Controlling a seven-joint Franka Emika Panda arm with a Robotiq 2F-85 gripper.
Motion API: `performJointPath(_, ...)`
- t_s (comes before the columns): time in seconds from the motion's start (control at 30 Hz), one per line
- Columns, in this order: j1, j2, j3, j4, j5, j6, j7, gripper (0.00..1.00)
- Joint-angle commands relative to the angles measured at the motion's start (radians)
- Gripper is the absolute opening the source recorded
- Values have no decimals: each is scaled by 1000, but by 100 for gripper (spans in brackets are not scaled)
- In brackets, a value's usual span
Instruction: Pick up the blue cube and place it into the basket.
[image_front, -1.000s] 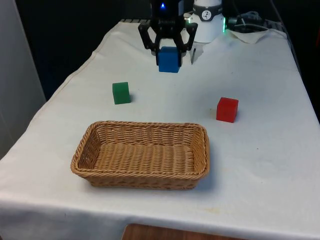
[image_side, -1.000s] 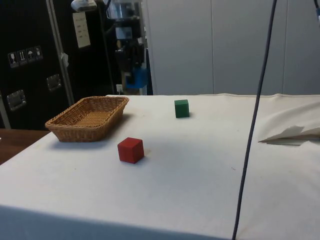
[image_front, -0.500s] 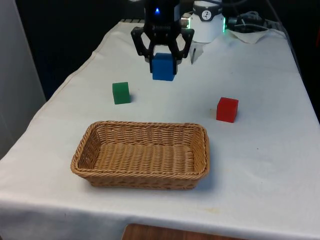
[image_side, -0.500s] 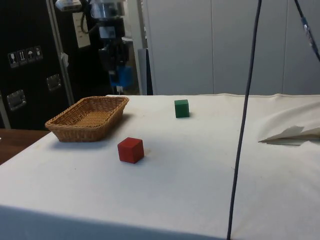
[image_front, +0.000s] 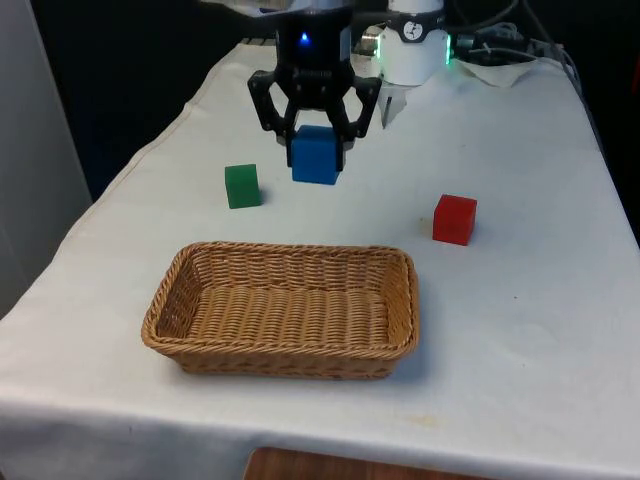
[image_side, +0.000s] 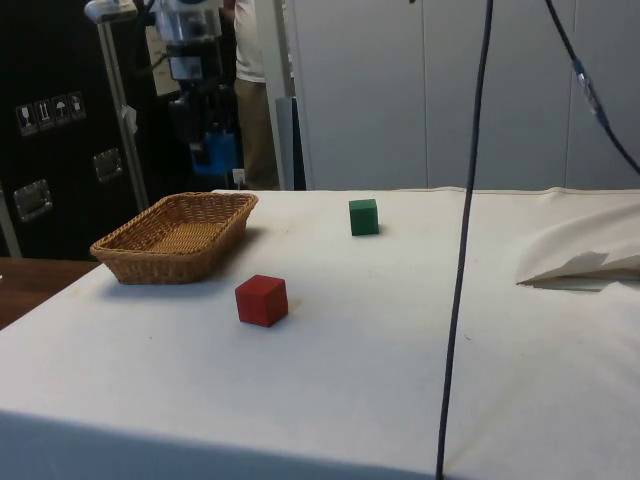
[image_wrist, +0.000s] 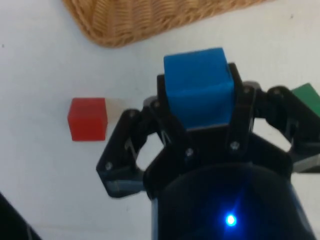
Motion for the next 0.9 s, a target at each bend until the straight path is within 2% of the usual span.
performJointPath(0.0, -2, 15, 0, 24, 1, -20, 2, 0)
performJointPath(0.17, -3, 70, -2, 110, 1, -37, 3, 0)
performJointPath(0.2, -1, 54, -2, 84, 0, -17, 0, 0)
performJointPath(0.23, -3, 79, -2, 123, 1, -39, 3, 0)
performJointPath(0.33, -4, 112, -3, 171, 1, -44, 3, 0)
performJointPath(0.5, 1, 147, -3, 216, -1, -38, 9, 0)
performJointPath(0.53, -1, 137, -3, 202, 0, -26, 3, 0)
performJointPath(0.67, 4, 188, -2, 256, 0, -20, 20, 0)
performJointPath(0.87, 8, 222, 1, 277, 1, 8, 33, 0)
